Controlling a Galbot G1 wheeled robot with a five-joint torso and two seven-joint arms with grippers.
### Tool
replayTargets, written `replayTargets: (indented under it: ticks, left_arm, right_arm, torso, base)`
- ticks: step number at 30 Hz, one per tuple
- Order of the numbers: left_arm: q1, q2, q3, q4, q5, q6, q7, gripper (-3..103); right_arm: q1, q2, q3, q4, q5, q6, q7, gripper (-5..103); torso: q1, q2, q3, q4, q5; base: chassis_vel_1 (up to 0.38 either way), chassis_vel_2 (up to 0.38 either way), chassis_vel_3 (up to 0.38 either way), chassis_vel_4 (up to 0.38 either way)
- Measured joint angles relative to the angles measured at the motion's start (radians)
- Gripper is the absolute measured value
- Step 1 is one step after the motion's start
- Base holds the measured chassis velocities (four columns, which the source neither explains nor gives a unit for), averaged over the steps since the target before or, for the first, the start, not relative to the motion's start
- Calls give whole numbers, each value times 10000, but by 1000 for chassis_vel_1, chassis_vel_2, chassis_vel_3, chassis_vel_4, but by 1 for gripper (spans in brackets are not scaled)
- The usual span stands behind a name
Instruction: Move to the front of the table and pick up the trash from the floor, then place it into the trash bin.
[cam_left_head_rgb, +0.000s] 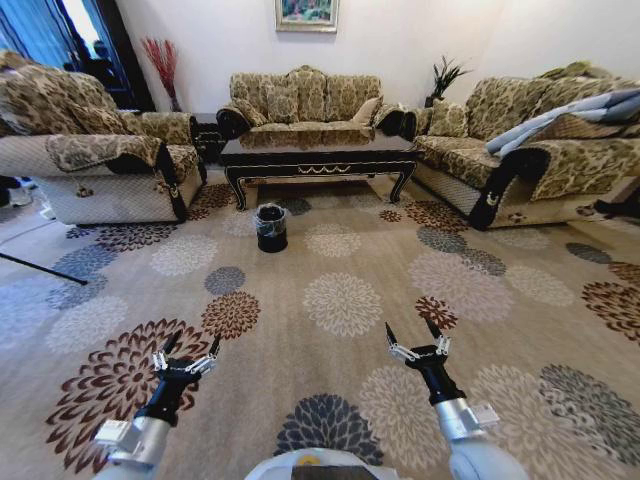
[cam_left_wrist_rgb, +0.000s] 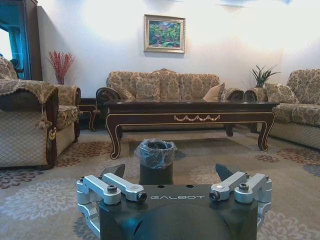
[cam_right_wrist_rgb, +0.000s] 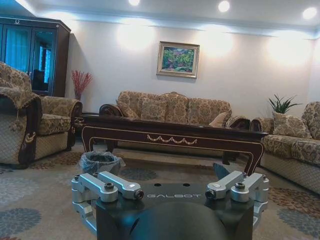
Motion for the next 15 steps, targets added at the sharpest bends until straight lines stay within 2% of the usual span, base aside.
replayTargets:
  ticks: [15]
  left_arm:
    - [0, 0, 0, 0, 1, 0, 0, 100]
  right_arm:
    - [0, 0, 0, 0, 0, 0, 0, 100]
  torso:
    - [169, 610, 440, 0, 0]
  base:
    - [0, 0, 0, 0]
